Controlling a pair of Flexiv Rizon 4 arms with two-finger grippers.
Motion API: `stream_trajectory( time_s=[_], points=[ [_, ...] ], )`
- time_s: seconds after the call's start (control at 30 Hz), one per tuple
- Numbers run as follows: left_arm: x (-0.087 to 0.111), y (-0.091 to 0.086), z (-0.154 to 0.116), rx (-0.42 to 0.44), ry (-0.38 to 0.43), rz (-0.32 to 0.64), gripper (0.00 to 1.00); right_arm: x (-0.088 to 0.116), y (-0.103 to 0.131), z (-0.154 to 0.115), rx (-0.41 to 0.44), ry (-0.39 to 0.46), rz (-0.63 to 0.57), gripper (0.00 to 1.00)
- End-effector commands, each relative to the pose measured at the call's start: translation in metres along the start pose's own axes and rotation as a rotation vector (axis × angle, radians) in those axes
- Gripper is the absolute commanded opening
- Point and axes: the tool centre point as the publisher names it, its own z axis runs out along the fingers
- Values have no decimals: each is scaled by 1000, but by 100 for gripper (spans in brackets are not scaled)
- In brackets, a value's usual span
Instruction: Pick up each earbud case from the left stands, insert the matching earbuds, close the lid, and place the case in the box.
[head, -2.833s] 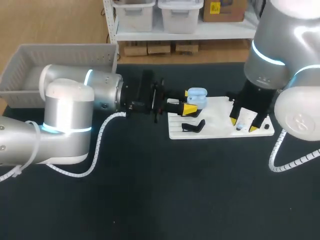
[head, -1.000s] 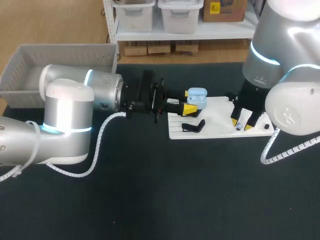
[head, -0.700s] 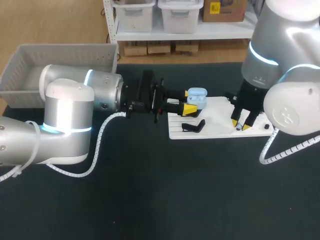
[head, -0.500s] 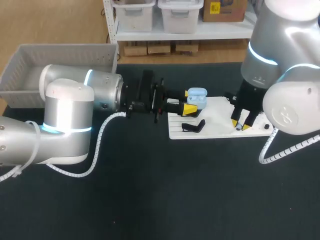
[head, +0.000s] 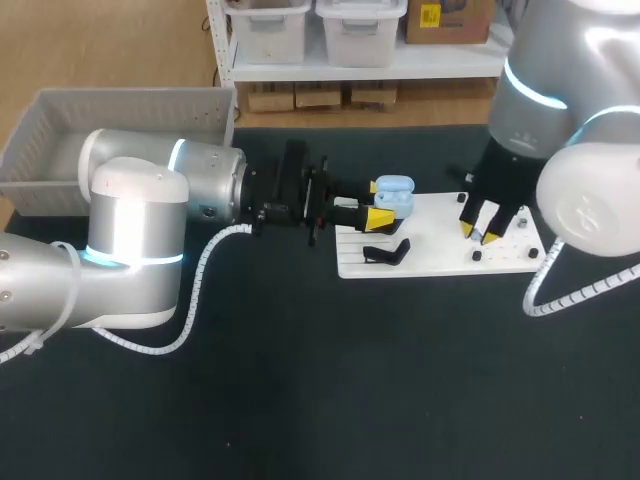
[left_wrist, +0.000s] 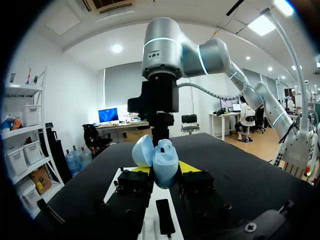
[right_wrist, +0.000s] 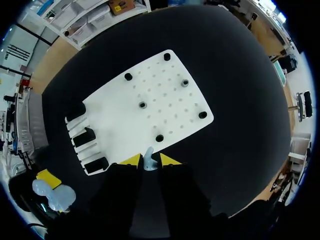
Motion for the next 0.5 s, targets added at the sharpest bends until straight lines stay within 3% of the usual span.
stream_trajectory(
  time_s=[0.03,0.5],
  points=[
    [1,-1,0,-3,-1,2,0,10,-8,-36,-32,2,-22,0],
    [1,-1,0,-3,-1,2,0,36,20,-140,-132,137,-266,0]
  ],
)
